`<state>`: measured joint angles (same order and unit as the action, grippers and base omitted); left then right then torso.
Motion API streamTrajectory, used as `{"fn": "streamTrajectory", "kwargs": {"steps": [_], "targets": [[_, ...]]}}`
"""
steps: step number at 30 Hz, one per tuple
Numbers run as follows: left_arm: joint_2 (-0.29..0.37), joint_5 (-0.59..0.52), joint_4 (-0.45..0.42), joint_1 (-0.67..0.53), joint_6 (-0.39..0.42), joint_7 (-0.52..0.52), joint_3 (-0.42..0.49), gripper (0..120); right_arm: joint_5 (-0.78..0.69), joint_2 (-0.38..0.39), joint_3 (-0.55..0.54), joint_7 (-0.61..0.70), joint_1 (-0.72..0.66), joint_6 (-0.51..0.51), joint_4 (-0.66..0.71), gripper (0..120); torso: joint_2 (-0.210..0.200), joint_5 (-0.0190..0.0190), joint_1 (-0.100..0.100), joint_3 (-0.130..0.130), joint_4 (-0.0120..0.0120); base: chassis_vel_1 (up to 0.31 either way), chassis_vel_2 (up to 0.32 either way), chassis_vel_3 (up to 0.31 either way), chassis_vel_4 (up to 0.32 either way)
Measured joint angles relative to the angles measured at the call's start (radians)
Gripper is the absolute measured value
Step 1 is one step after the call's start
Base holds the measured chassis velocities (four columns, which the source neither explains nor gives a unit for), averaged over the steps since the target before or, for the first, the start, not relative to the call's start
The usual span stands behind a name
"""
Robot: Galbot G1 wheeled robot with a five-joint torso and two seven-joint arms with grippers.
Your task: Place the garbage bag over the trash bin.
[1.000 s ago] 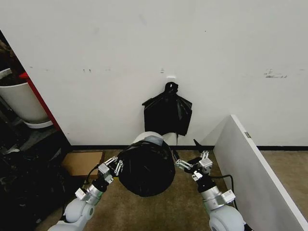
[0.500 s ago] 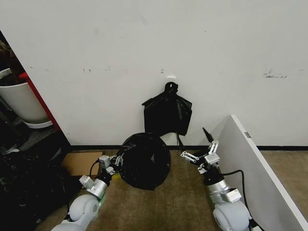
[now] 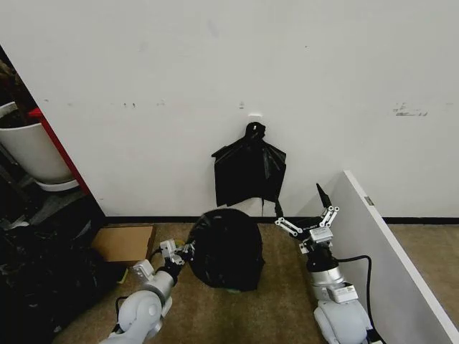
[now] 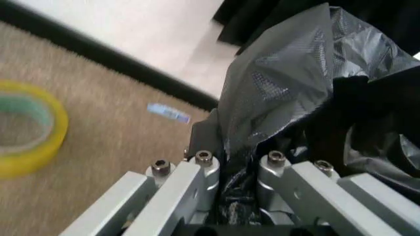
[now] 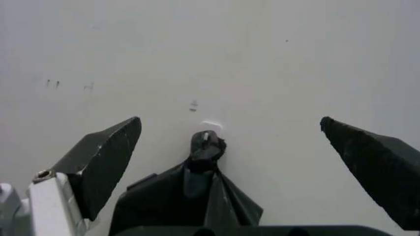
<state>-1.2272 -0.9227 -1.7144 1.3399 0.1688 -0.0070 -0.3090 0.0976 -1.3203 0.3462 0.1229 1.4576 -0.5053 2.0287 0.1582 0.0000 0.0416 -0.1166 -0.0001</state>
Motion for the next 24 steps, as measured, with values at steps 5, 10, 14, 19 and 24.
{"fn": "streamTrajectory", "kwargs": {"steps": [5, 10, 14, 19, 24], "targets": [[-0.013, 0.011, 0.005, -0.002, 0.014, -0.018, 0.007, 4, -0.004, 0.000, -0.015, 0.001, 0.001, 0.002, -0.003, 100, 0.000, 0.0001, 0.000, 0.000, -0.0001, 0.000, 0.000, 0.000, 0.000], [-0.026, 0.022, 0.027, -0.009, 0.016, -0.030, 0.010, 4, -0.009, 0.004, -0.026, 0.001, 0.002, 0.002, -0.006, 100, 0.000, 0.0000, 0.000, 0.000, -0.0001, 0.000, 0.000, 0.000, 0.000], [-0.034, 0.019, 0.033, -0.007, 0.015, -0.033, 0.010, 17, -0.013, 0.009, -0.028, 0.001, 0.004, 0.002, -0.005, 100, 0.000, -0.0001, 0.000, 0.000, -0.0002, 0.000, 0.000, 0.000, 0.000], [-0.038, 0.019, 0.027, -0.001, 0.017, -0.041, 0.010, 34, -0.016, 0.010, -0.031, 0.001, 0.006, 0.002, -0.005, 100, 0.000, -0.0002, 0.000, 0.000, -0.0001, 0.000, 0.000, 0.000, 0.000], [-0.026, 0.026, -0.007, 0.014, 0.016, -0.039, 0.005, 55, -0.017, 0.009, -0.038, 0.000, 0.010, 0.000, -0.004, 100, 0.000, -0.0001, 0.000, 0.000, -0.0001, 0.000, 0.000, 0.000, 0.000]]}}
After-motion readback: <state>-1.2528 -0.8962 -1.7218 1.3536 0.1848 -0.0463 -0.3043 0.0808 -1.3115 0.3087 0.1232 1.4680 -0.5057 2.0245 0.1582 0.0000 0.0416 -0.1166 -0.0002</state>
